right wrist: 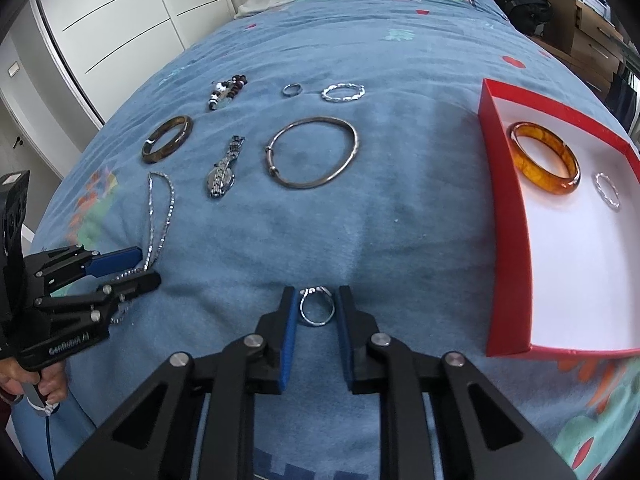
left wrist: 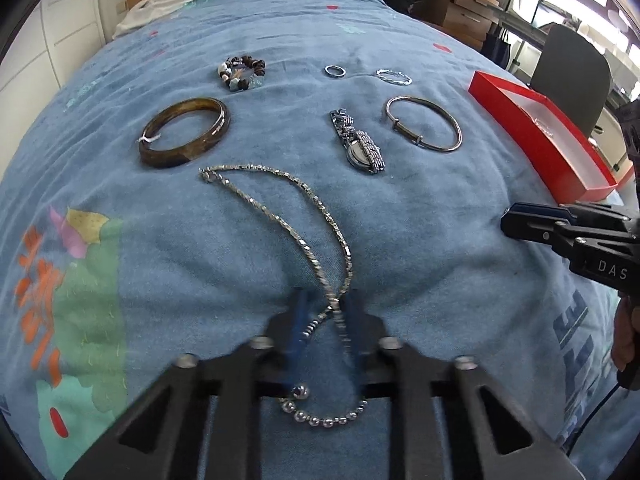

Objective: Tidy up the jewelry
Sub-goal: 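Grasp the pearl necklace with the left tool while the right tool grasps the small silver ring, then lift both items and carry them over the red box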

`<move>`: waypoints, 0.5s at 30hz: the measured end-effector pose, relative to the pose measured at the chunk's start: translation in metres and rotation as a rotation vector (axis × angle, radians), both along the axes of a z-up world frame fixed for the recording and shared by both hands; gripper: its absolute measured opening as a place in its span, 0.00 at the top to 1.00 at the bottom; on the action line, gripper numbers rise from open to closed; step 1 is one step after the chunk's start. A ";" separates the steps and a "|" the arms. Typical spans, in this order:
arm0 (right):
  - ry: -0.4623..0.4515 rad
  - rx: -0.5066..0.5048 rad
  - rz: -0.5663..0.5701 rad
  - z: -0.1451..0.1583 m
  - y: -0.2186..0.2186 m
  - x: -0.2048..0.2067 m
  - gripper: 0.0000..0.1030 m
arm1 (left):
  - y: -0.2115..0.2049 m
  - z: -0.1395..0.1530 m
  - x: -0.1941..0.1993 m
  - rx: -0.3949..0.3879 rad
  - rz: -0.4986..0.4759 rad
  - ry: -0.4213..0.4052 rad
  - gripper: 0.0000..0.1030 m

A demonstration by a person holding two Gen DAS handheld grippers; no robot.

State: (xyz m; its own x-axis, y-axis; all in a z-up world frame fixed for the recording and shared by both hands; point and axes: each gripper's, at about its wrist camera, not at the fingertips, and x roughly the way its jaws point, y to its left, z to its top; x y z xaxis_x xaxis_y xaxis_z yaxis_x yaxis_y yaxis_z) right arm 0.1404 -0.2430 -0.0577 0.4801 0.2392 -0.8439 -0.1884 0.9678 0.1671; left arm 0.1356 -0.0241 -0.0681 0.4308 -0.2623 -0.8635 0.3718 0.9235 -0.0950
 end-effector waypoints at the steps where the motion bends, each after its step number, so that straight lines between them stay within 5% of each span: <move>1: -0.001 -0.001 0.001 0.000 0.000 0.000 0.82 | 0.002 0.000 0.000 -0.008 0.005 0.005 0.90; 15: -0.027 0.006 0.004 0.017 0.002 -0.011 0.83 | 0.010 0.017 -0.006 -0.060 0.036 -0.008 0.97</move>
State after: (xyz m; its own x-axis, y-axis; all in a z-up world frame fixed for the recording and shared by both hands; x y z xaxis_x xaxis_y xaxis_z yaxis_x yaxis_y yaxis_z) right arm 0.1297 -0.2409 -0.0406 0.5021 0.2460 -0.8291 -0.1971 0.9660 0.1672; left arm 0.1291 -0.0143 -0.0514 0.4479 -0.2977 -0.8430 0.3394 0.9290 -0.1477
